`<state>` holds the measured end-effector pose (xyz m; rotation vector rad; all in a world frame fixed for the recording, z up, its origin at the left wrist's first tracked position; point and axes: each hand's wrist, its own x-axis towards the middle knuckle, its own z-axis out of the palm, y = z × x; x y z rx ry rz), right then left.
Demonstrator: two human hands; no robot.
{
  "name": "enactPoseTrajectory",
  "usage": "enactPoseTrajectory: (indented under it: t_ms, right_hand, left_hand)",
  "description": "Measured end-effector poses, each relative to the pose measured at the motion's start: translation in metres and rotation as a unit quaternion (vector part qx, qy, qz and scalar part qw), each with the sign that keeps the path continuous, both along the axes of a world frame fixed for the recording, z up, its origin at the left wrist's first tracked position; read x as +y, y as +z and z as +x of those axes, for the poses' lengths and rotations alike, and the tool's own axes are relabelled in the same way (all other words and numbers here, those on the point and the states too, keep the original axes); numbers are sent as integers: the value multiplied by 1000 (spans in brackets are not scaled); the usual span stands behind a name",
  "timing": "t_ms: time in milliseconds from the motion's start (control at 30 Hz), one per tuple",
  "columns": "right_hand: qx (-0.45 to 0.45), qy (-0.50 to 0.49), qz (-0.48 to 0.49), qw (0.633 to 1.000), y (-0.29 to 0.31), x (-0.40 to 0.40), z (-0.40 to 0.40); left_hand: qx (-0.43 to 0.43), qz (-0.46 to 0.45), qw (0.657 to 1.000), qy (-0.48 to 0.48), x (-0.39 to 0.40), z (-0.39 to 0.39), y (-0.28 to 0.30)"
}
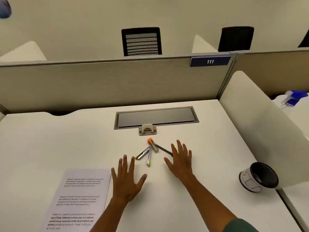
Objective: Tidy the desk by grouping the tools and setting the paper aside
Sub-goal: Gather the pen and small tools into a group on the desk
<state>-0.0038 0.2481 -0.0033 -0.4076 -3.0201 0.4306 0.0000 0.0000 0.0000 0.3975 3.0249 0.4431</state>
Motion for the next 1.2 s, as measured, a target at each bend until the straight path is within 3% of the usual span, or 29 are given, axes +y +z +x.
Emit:
enactPoseTrajectory:
  t_ms: [500, 900, 1200]
  right_hand:
    - [58, -52, -3, 997, -24, 20, -21]
    - [78, -270, -16, 960, -4, 141, -33]
    - [33, -393, 7, 919, -19, 206, -21]
  left_hand:
    - [-24, -40, 999, 25, 6, 2, -34]
    - [-6, -36, 999, 15, 5, -4, -38]
    - [1, -25, 999, 19, 7, -4, -39]
